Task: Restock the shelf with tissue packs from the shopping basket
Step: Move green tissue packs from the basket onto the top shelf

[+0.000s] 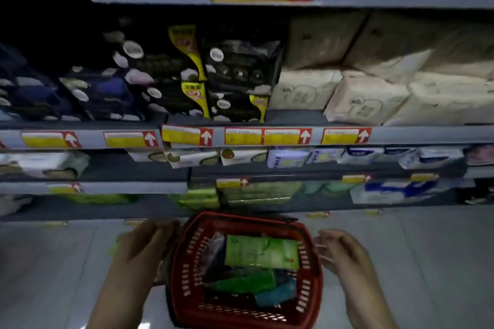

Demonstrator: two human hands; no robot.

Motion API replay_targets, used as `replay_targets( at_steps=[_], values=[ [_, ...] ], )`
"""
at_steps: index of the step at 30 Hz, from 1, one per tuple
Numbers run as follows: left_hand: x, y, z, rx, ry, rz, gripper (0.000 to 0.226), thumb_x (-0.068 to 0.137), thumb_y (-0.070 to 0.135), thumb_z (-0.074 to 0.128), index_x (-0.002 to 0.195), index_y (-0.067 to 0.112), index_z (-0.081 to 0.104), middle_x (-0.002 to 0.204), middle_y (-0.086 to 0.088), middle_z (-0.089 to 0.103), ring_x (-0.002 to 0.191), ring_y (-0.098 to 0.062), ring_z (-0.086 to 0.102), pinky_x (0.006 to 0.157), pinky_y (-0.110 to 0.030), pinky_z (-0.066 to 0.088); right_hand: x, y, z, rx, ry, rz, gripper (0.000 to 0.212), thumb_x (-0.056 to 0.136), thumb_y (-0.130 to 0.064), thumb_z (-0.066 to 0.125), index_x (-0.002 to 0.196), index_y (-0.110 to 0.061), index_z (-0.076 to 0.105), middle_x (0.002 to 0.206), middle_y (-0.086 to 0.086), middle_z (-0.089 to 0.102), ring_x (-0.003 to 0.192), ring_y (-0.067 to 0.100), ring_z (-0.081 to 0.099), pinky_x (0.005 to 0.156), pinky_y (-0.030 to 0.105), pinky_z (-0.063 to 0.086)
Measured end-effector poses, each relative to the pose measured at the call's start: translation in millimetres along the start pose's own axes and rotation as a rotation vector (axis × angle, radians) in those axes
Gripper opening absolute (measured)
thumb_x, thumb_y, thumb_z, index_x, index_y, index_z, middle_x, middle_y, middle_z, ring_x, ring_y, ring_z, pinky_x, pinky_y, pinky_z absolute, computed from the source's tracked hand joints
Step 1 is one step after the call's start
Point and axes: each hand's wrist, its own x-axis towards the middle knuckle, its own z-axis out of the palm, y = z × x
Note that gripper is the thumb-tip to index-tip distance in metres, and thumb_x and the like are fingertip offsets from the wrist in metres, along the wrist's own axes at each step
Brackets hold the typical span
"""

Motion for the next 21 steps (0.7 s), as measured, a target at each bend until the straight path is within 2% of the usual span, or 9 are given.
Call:
replay_targets(
  at_steps=[4, 7, 10, 12, 14, 17, 21],
  values=[
    [24.1, -55.4, 17.2, 0.008, 0.021, -0.069, 0.022, 0.094, 0.007, 0.051, 0.082, 0.009, 0.069, 0.077, -0.007, 0.075, 0.089, -0.031, 0.065, 0.084, -0.04, 0.048, 31.1, 59.2, 0.1, -0.035, 0.034, 0.038, 0.016, 0.092, -0.003, 0.054, 0.082, -0.006, 0.065, 0.082, 0.014, 0.069, 0.08, 0.028, 0.064, 0.068, 0.029, 0.047],
    [40.6, -98.5, 31.7, 0.003, 0.031, -0.095, 0.021, 0.093, 0.011, 0.054, 0.082, 0.013, 0.071, 0.084, -0.01, 0.075, 0.091, -0.033, 0.066, 0.091, -0.046, 0.048, 50.2, 99.6, -0.4, -0.064, 0.029, 0.055, 0.018, 0.092, 0.0, 0.053, 0.082, -0.007, 0.066, 0.084, 0.013, 0.07, 0.083, 0.027, 0.065, 0.071, 0.03, 0.047],
    [56.8, -140.4, 48.1, 0.007, 0.03, -0.158, 0.019, 0.094, 0.016, 0.053, 0.085, 0.011, 0.069, 0.089, -0.017, 0.071, 0.085, -0.033, 0.065, 0.081, -0.042, 0.051, 69.1, 138.6, 1.1, -0.096, 0.045, 0.096, 0.016, 0.092, -0.003, 0.053, 0.085, -0.008, 0.066, 0.085, 0.011, 0.071, 0.083, 0.025, 0.065, 0.073, 0.031, 0.049],
    [66.6, -164.3, 57.3, 0.052, 0.005, -0.173, 0.016, 0.093, 0.022, 0.057, 0.088, 0.016, 0.07, 0.093, -0.013, 0.071, 0.089, -0.031, 0.066, 0.086, -0.049, 0.052, 79.2, 158.5, 3.4, -0.099, 0.05, 0.136, 0.014, 0.091, -0.005, 0.053, 0.087, -0.008, 0.066, 0.086, 0.011, 0.071, 0.083, 0.025, 0.066, 0.072, 0.031, 0.05],
    [76.4, -193.9, 68.2, 0.124, -0.036, -0.217, 0.015, 0.092, 0.021, 0.059, 0.082, 0.021, 0.07, 0.087, -0.009, 0.072, 0.09, -0.032, 0.066, 0.091, -0.053, 0.05, 89.7, 186.1, 6.6, -0.113, 0.044, 0.193, 0.013, 0.091, -0.004, 0.054, 0.088, -0.008, 0.066, 0.086, 0.012, 0.071, 0.082, 0.028, 0.067, 0.069, 0.033, 0.051],
    [93.1, -229.8, 77.9, 0.202, -0.087, -0.266, 0.02, 0.093, 0.016, 0.058, 0.077, 0.025, 0.066, 0.085, -0.005, 0.069, 0.088, -0.028, 0.065, 0.086, -0.046, 0.05, 104.5, 221.8, 8.1, -0.145, 0.054, 0.247, 0.013, 0.092, -0.006, 0.054, 0.086, -0.009, 0.065, 0.086, 0.013, 0.07, 0.08, 0.028, 0.066, 0.071, 0.036, 0.051],
    [111.9, -259.4, 81.9, 0.286, -0.112, -0.258, 0.019, 0.094, 0.02, 0.056, 0.079, 0.03, 0.061, 0.087, -0.002, 0.066, 0.082, -0.023, 0.063, 0.071, -0.032, 0.049, 126.2, 272.3, 15.9, -0.176, 0.013, 0.372, 0.014, 0.092, -0.012, 0.052, 0.091, -0.009, 0.066, 0.092, 0.017, 0.07, 0.086, 0.029, 0.067, 0.085, 0.045, 0.051]
  ],
)
